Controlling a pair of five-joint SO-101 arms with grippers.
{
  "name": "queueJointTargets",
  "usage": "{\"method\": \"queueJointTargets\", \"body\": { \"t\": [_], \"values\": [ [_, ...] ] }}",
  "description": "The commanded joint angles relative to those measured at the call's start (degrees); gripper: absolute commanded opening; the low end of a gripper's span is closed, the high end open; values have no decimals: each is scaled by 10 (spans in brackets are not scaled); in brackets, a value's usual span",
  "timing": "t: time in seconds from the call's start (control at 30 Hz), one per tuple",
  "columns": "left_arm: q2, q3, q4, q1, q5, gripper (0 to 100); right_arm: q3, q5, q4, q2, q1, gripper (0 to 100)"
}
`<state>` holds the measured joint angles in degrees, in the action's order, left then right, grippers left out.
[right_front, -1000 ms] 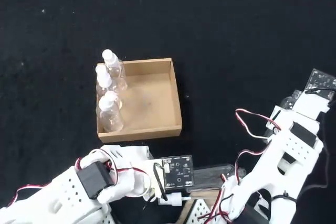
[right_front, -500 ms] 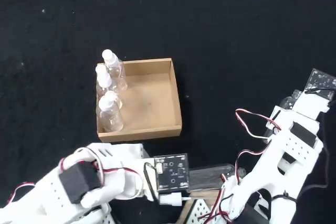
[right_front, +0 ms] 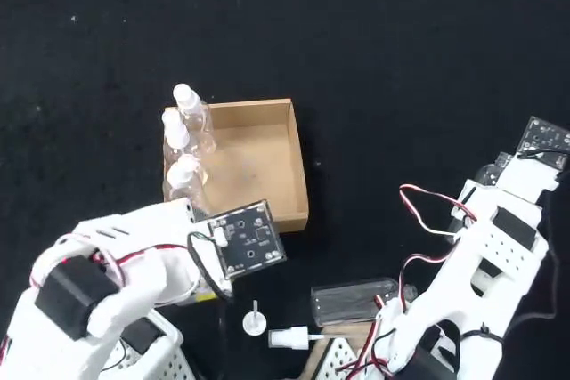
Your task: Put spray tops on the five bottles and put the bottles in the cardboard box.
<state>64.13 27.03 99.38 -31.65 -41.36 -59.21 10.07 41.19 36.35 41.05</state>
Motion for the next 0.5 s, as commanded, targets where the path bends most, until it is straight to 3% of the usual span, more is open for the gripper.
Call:
{"method": "queueJointTargets", "body": {
  "t": [0.0, 0.2, 0.47],
  "values": [
    [-67, -55, 15, -65, 25, 238, 5, 4, -12, -2, 5, 11],
    [-170, -58, 15, -204, 39, 239, 5, 4, -14, -2, 5, 11],
    [-236, -67, 15, -241, 35, 239, 5, 4, -14, -2, 5, 11]
  ]
}}
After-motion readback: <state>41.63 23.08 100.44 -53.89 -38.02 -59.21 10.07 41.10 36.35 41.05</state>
